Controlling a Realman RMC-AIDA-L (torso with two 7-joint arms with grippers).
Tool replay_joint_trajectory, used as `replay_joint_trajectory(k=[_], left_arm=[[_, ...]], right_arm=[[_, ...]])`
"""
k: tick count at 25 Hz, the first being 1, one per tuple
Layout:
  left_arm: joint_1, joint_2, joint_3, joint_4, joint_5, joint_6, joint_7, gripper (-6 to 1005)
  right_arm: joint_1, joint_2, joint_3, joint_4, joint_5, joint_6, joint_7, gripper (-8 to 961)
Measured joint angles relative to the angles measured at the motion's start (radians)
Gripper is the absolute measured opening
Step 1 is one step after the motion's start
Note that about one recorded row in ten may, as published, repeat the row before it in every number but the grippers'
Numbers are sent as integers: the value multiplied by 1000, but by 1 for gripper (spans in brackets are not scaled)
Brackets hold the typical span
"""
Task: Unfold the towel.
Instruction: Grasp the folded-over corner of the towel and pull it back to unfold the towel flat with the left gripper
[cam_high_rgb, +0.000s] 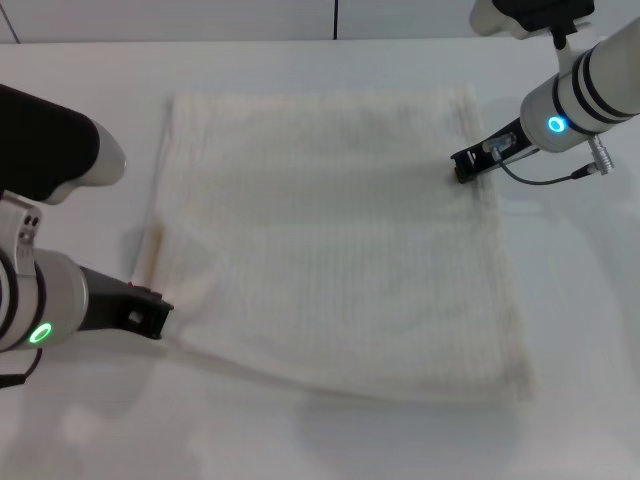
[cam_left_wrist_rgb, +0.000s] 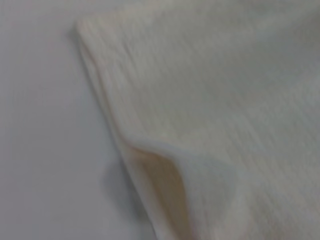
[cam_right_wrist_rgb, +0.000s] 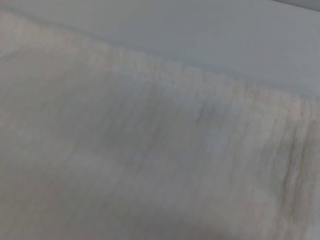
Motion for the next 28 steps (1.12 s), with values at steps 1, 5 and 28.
replay_joint_trajectory(k=[1, 5, 28], left_arm=[[0, 0, 0, 0, 0, 0, 0, 59], [-11, 0, 20, 31, 0, -10, -25, 61], [-36, 26, -27, 29, 4, -13, 12, 624]], right_arm=[[0, 0, 0, 0, 0, 0, 0, 87], [0, 0, 0, 0, 0, -1, 0, 89], [-21, 11, -35, -87, 1, 2, -2, 98]])
